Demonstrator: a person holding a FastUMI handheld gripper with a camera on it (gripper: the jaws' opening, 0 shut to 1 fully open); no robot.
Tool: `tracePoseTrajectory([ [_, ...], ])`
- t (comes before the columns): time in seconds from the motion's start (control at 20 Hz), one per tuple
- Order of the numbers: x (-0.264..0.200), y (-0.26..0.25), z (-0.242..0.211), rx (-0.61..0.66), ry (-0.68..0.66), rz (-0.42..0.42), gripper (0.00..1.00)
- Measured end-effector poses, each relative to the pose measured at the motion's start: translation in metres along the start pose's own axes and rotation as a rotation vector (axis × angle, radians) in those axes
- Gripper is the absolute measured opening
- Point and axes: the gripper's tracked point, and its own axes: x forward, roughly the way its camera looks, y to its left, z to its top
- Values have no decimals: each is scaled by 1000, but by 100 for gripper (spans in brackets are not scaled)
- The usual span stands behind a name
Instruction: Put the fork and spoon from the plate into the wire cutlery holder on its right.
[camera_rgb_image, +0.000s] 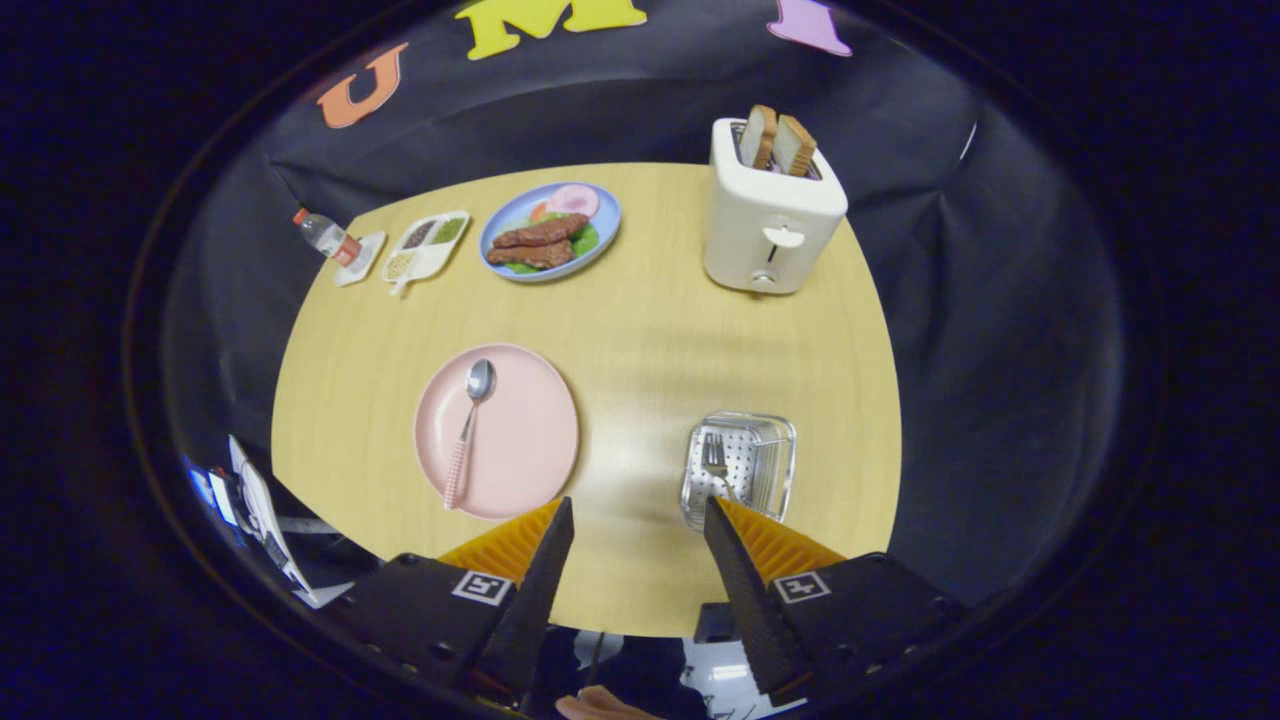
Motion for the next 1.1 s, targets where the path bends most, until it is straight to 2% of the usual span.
tracePoseTrajectory([
  [0.1,1,13,7,13,-91,-8,87],
  [0.25,4,30,15,21,-218,-48,95],
  [0.4,12,59,12,38,-283,-32,97],
  [0.9,71,141,-12,-38,-349,-49,97],
  [1.1,104,156,-24,12,-313,-50,97],
])
